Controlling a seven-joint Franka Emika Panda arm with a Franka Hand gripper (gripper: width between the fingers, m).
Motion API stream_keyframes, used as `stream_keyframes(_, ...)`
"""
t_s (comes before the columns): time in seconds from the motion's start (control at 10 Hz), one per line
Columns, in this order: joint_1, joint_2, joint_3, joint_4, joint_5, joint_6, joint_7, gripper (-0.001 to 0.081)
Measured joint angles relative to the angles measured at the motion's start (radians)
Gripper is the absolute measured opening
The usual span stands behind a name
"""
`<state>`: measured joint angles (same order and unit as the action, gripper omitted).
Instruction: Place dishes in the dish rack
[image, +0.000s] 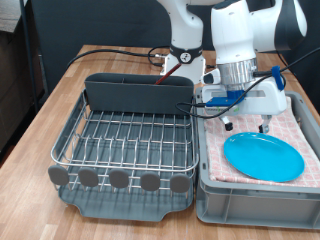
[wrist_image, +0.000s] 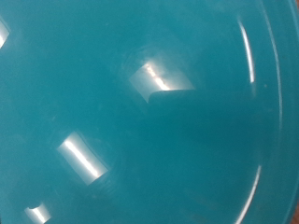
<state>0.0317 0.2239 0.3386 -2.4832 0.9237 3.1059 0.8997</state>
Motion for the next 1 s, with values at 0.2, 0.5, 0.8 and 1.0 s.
stream_keyframes(0.2,-0.025,0.024,0.022,0.020,0.016,0.002,-0.034,0.0802)
stream_keyframes(0.5,-0.051,0.056,0.047,0.045,0.021,0.016,-0.052,0.0802)
stream_keyframes(0.8,-0.063,0.076,0.066,0.057,0.025,0.048,-0.057,0.0802)
stream_keyframes(1.0,-0.051,0.080,0.051,0.058,0.016,0.054,-0.044,0.0694)
